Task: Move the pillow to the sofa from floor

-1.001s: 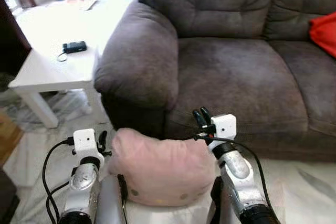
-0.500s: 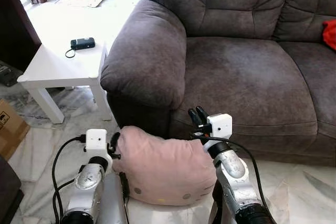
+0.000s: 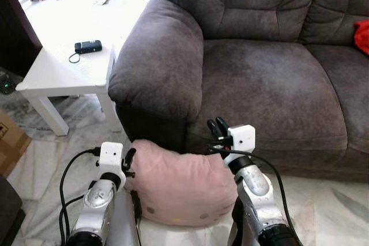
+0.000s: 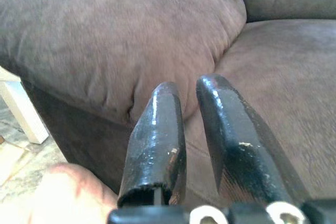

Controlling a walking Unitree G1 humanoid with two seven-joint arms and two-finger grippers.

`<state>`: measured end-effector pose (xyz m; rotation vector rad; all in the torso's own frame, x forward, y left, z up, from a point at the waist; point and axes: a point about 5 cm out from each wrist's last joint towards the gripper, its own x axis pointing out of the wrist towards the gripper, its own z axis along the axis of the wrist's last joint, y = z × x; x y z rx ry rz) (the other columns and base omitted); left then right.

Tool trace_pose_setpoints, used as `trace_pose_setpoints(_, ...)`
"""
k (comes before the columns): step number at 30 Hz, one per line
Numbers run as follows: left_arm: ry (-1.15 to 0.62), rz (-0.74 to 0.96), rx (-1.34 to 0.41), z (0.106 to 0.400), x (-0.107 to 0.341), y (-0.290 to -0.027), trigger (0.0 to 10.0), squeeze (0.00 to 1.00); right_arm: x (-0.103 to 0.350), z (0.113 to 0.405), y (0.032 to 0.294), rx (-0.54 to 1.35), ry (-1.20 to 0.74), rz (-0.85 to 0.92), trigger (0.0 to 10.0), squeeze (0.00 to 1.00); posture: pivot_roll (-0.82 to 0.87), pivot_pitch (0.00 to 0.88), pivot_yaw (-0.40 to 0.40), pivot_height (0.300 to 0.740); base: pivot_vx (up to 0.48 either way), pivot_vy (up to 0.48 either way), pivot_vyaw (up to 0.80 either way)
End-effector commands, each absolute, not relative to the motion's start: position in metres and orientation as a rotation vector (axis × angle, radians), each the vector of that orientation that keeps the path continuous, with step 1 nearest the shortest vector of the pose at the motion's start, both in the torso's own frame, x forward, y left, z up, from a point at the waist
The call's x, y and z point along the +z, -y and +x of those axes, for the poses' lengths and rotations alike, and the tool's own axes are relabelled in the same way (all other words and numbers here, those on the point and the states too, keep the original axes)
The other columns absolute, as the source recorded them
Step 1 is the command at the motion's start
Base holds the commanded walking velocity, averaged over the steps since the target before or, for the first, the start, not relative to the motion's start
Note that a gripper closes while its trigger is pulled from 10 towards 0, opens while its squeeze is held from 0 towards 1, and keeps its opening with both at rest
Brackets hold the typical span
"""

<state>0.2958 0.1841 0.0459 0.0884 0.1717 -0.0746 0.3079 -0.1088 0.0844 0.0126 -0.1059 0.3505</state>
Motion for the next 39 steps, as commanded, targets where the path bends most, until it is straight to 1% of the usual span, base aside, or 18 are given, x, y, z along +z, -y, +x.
trace_pose_setpoints(1,-0.195,0.1,-0.077,0.2957,0.0437,-0.1852,10.0,0.0,0.0841,0.3082,0.1089,0.352,0.099,0.014,10.0,0.0,0.14,0.06,-0.035,0.459,0.277,0.0,0.0)
trace_pose_setpoints(5,-0.189,0.104,-0.085,0.2965,0.0447,-0.1835,10.0,0.0,0.0842,0.3084,0.1085,0.354,0.098,0.014,10.0,0.0,0.14,0.06,-0.034,0.459,0.261,0.0,0.0)
trace_pose_setpoints(12,-0.203,0.112,-0.112,0.2964,0.0431,-0.18,10.0,0.0,0.0834,0.3081,0.1076,0.357,0.094,0.014,10.0,0.0,0.14,0.06,-0.034,0.459,0.0,0.0,0.0)
trace_pose_setpoints(35,-0.193,0.11,-0.109,0.2979,0.0448,-0.1786,10.0,0.0,0.0833,0.3081,0.1063,0.364,0.092,0.016,10.0,0.0,0.14,0.06,-0.034,0.459,0.343,0.0,0.0)
trace_pose_setpoints(39,-0.183,0.109,-0.125,0.2982,0.0461,-0.1763,10.0,0.0,0.083,0.3078,0.1061,0.367,0.09,0.015,10.0,0.0,0.14,0.06,-0.034,0.459,0.0,0.0,0.0)
